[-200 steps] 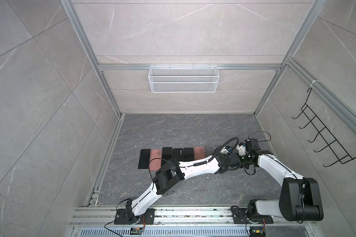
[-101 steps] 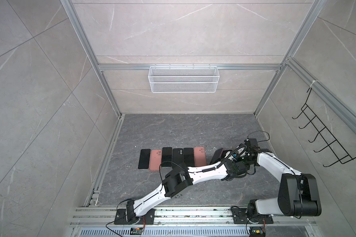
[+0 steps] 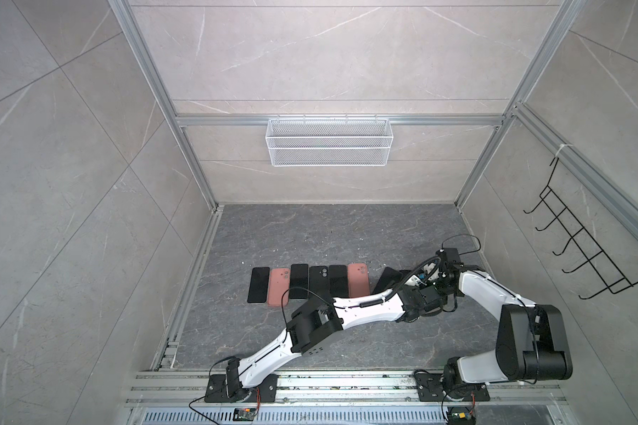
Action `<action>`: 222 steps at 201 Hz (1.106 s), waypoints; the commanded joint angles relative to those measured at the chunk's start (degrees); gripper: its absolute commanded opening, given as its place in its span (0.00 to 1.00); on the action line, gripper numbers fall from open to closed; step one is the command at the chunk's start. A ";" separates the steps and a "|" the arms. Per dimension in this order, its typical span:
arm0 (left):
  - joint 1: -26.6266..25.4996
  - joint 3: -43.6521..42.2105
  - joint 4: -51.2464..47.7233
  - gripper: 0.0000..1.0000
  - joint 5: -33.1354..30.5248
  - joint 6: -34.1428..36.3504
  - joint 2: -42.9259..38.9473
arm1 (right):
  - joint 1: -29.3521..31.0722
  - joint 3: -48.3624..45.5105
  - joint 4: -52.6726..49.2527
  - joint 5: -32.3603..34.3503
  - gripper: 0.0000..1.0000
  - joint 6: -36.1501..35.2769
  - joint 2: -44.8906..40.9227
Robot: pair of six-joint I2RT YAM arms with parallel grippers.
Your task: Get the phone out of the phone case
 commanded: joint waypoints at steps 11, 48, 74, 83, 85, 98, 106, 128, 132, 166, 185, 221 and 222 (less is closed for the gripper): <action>4.90 -16.95 15.28 0.67 5.83 -2.89 -22.16 | 0.17 2.52 0.01 3.16 0.00 0.79 1.95; 12.16 -32.16 18.70 0.70 8.57 -4.32 -38.35 | 0.10 6.02 -4.25 12.06 0.00 1.39 0.85; 16.72 -39.69 20.82 0.70 10.83 -4.69 -46.66 | 0.15 5.21 -5.52 12.53 0.00 1.05 0.96; 18.31 -41.61 21.13 0.70 12.98 -4.71 -48.73 | 0.30 4.05 -4.12 10.05 0.00 0.85 0.54; 18.56 -42.02 21.29 0.70 13.22 -4.63 -49.22 | 0.39 3.76 -3.68 9.24 0.00 0.81 0.51; 19.75 -44.45 22.48 0.70 13.66 -3.33 -52.43 | 1.42 2.80 -1.89 4.45 0.00 -0.12 1.67; 20.58 -45.76 22.73 0.70 13.52 -2.68 -54.19 | 3.17 3.56 -2.36 3.91 0.00 -0.98 3.60; 25.19 -50.24 24.32 0.71 17.41 -2.38 -60.00 | 8.75 6.27 -3.13 3.78 0.00 -2.22 8.55; 26.14 -51.15 24.36 0.71 17.82 -2.30 -61.33 | 9.46 6.61 -3.17 3.97 0.00 -2.34 9.27; 32.15 -53.98 20.12 0.75 18.07 0.91 -69.87 | 10.64 9.54 -2.46 6.01 0.00 -3.66 14.02; 33.61 -54.52 18.28 0.83 16.69 3.32 -73.27 | 10.64 12.15 -3.01 6.61 0.00 -5.02 16.27; 36.11 -53.97 14.68 0.94 16.22 5.08 -76.30 | 10.71 14.51 -3.07 6.37 0.30 -7.02 18.55; 36.15 -54.00 14.60 0.94 16.21 5.13 -76.37 | 10.66 14.48 -3.04 6.36 0.31 -7.07 18.57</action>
